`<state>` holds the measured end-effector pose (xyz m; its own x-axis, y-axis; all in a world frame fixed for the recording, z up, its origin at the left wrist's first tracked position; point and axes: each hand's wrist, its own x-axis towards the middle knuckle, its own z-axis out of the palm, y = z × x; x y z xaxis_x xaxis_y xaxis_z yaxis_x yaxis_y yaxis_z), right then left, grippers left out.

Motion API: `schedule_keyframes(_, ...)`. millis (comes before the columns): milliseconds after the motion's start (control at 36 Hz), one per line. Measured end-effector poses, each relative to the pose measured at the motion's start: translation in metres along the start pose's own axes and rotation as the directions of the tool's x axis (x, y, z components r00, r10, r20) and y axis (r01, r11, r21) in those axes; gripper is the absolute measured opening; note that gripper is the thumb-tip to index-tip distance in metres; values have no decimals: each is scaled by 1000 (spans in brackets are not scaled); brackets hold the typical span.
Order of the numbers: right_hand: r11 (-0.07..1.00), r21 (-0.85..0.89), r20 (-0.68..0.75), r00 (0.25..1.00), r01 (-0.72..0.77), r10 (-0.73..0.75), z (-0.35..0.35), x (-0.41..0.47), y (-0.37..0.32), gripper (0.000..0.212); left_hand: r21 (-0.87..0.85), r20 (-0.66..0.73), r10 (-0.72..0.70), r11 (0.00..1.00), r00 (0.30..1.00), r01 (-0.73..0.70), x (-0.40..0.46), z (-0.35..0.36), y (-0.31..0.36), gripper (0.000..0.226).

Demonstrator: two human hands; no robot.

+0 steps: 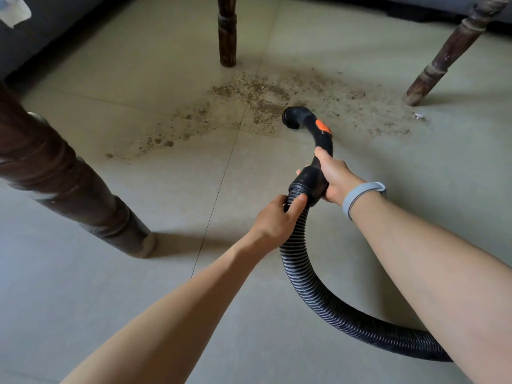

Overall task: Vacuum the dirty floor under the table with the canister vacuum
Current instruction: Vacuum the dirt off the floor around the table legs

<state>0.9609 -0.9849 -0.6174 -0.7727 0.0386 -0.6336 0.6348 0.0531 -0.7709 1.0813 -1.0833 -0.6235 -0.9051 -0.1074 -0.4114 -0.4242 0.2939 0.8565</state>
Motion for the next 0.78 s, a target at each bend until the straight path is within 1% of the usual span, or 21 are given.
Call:
schedule_keyframes(278, 996, 81, 78, 996, -40, 33, 1, -24, 17, 50, 11, 29, -8, 1000, 1000, 8, -28, -5, -6, 46)
schedule_keyframes(444, 984, 164, 103, 993, -72, 56, 1, -36, 30, 39, 51, 56, -44, 998, 997, 42, -43, -7, -10, 48)
schedule_keyframes(528, 980, 181, 117, 991, -85, 64, 1, -39, 34, 37, 80, 49, -46, 996, 998, 42, -50, -7, -13, 47)
schedule_keyframes(639, 983, 162, 131, 989, -84, 63, 6, -41, 41, 39, 74, 12, -46, 996, 999, 45, -61, -8, -19, 47)
schedule_keyframes(778, 996, 78, 127, 991, -46, 36, 20, -39, 38, 37, 39, -40, -47, 998, 998, 48, -62, -14, -24, 45)
